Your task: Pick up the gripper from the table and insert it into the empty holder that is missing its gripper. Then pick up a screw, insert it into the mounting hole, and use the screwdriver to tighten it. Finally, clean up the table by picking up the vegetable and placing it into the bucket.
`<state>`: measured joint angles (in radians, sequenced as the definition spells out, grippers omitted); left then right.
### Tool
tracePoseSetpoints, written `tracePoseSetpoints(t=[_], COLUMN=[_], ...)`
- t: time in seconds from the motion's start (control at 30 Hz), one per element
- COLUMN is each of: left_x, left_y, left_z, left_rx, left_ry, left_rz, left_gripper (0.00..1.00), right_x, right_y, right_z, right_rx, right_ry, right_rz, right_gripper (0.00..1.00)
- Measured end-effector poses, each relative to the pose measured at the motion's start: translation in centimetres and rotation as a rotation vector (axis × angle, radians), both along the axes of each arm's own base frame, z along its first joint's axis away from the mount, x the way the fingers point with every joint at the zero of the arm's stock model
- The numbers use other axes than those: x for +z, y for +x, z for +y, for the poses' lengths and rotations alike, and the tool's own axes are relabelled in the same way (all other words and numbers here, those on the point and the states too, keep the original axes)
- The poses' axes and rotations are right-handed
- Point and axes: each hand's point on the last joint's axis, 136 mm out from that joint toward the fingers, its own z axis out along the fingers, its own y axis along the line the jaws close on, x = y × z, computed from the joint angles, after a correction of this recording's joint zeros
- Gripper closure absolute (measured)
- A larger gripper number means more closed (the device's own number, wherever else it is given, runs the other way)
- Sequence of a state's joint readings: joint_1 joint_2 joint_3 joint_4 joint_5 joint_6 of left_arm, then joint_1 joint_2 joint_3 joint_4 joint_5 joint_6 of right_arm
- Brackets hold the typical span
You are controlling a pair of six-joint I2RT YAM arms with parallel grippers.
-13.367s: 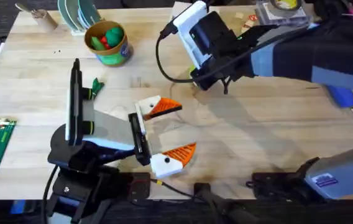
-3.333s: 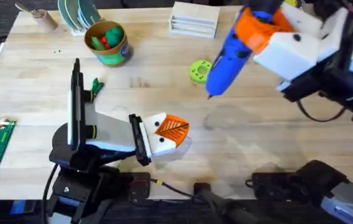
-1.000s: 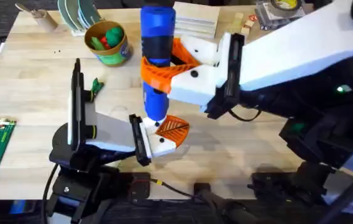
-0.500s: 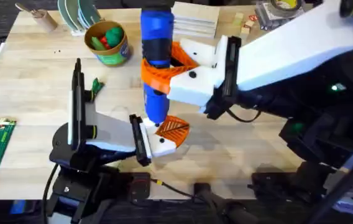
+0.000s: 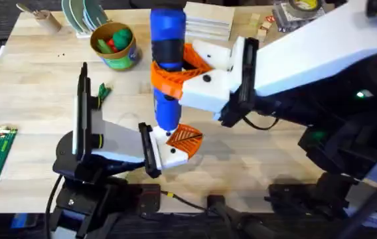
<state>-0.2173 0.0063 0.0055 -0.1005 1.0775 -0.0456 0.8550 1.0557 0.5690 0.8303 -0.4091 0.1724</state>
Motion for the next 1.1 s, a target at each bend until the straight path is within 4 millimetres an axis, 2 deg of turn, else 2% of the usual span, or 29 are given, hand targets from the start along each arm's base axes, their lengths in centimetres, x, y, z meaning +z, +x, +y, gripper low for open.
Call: tracePoseSetpoints(t=[0.1, 0.23, 0.3, 0.37, 0.43, 0.53, 0.6, 0.7, 0.77, 0.9, 1.0, 1.1], left_x=[0.0, 0.0, 0.0, 0.0, 0.0, 0.0, 0.0, 0.0, 0.0, 0.0, 0.0, 0.0], left_y=[0.0, 0.0, 0.0, 0.0, 0.0, 0.0, 0.0, 0.0, 0.0, 0.0, 0.0, 0.0], left_z=[0.0, 0.0, 0.0, 0.0, 0.0, 0.0, 0.0, 0.0, 0.0, 0.0, 0.0, 0.0], left_rx=[0.0, 0.0, 0.0, 0.0, 0.0, 0.0, 0.0, 0.0, 0.0, 0.0, 0.0, 0.0], left_ry=[0.0, 0.0, 0.0, 0.0, 0.0, 0.0, 0.0, 0.0, 0.0, 0.0, 0.0, 0.0], left_rz=[0.0, 0.0, 0.0, 0.0, 0.0, 0.0, 0.0, 0.0, 0.0, 0.0, 0.0, 0.0], left_gripper=[0.986, 0.986, 0.986, 0.986, 0.986, 0.986, 0.986, 0.986, 0.986, 0.986, 0.986, 0.986], right_x=[2.0, 5.2, 6.1, 5.9, 4.3, -0.2, -3.2, -7.5, -10.0, -13.1, -15.2, -17.3], right_y=[0.0, 0.9, 1.7, 3.1, 5.2, 9.5, 12.1, 15.0, 16.2, 17.2, 17.6, 18.0], right_z=[-0.8, -3.5, -5.0, -6.0, -7.0, -9.2, -11.5, -16.3, -19.8, -25.2, -27.3, -27.9], right_rx=[-0.012, -0.087, -0.137, -0.196, -0.275, -0.427, -0.538, -0.706, -0.804, -0.939, -0.96, -0.914], right_ry=[0.069, 0.161, 0.175, 0.151, 0.07, -0.128, -0.263, -0.473, -0.607, -0.831, -1.003, -1.167], right_rz=[-0.063, -0.158, -0.186, -0.201, -0.202, -0.172, -0.143, -0.1, -0.069, -0.05, -0.08, -0.15], right_gripper=[0.951, 0.952, 0.953, 0.953, 0.954, 0.956, 0.957, 0.958, 0.958, 0.959, 0.96, 0.961])
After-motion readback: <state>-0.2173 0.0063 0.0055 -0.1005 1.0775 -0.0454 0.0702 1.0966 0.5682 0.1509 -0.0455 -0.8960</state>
